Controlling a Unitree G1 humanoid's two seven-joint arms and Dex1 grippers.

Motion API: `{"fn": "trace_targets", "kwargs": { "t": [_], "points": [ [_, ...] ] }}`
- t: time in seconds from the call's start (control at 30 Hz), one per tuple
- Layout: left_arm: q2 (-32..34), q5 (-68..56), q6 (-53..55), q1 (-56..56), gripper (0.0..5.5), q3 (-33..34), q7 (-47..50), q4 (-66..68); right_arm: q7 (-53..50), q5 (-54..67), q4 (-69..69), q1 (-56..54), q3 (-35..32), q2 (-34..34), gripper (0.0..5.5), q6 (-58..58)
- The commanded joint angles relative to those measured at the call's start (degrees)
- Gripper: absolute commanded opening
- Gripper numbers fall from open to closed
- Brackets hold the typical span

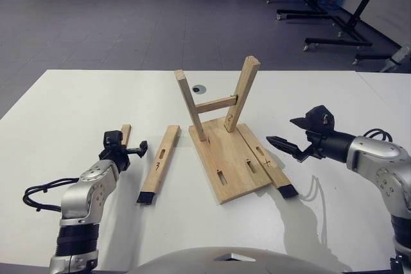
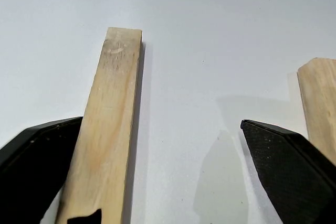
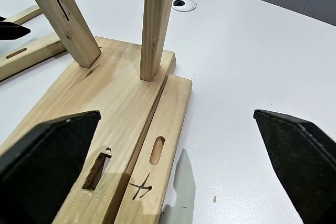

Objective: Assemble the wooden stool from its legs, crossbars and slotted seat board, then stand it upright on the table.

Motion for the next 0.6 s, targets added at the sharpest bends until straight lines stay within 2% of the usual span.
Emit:
{"fn": "trace_targets", "kwargs": {
  "t": [0.03,0.3,0.6],
  "points": [
    [-0.78,1.17,2.6,2.24,4.94,1.94,0.8,3.99,-0.87,0.12,0.59,-1.72,0.89,1.26,5.4,-0.03],
    [0.55,5.7,8.25,6.84,3.63,-1.74,0.68,1.21,-2.14,1.6,2.38,-3.4,0.16,2.45,5.4,3.18],
    [1.14,7.94,11.39,6.0,2.39,-0.61,1.4,0.94,-4.22,4.43,2.65,-6.39,-0.85,3.3,5.4,8.02]
  ]
}}
